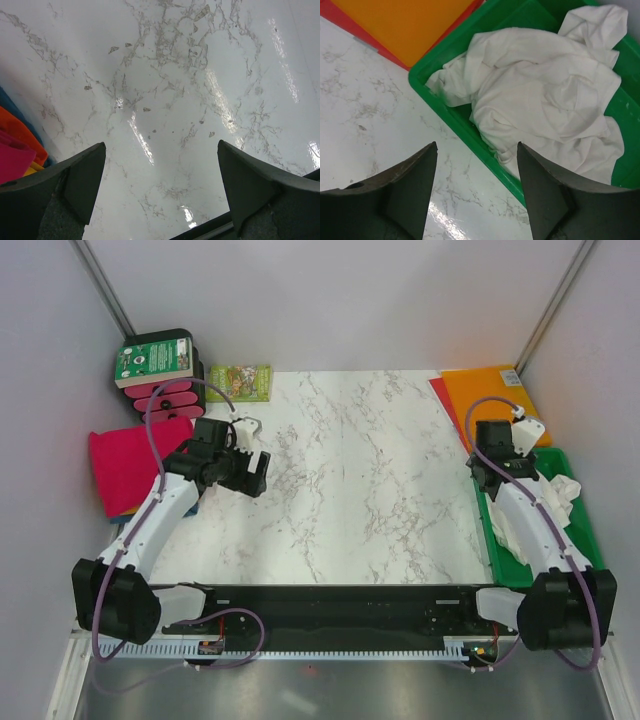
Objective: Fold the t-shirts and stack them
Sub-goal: Grab the tshirt from the pile
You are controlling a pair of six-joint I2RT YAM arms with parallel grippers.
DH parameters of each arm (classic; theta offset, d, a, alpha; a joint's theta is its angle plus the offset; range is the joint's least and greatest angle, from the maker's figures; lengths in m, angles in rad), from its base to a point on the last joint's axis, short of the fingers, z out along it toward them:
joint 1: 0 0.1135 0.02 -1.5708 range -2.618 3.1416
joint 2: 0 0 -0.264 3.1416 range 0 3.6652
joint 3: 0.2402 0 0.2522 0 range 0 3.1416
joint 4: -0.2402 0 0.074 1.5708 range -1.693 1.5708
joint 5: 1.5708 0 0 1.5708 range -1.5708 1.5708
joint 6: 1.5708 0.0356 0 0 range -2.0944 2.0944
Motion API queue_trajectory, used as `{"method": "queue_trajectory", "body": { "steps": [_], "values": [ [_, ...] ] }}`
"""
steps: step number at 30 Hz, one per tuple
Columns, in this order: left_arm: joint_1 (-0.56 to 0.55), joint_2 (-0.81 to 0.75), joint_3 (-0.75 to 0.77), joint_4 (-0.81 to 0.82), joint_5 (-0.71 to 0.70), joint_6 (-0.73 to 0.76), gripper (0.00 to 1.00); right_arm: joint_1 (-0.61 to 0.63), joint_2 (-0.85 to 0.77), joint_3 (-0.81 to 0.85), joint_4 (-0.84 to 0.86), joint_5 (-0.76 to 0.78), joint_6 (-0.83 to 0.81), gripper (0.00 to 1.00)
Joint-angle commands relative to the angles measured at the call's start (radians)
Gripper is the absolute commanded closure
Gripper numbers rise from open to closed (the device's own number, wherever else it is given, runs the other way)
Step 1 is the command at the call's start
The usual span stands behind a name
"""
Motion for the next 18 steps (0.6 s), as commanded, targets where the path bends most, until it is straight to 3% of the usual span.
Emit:
{"method": "queue_trajectory", "body": {
  "steps": [1, 18],
  "values": [
    [-0.013, -0.003, 0.018, 0.007, -0.036, 0.048, 0.00, -0.118, 0.073, -0.039, -0.008, -0.160, 0.121, 0.29],
    [-0.013, 0.005, -0.089, 0.051, -0.026, 0.134, 0.00, -0.218, 0.353, 0.019, 0.067, -0.119, 0.120, 0.40]
  ]
}}
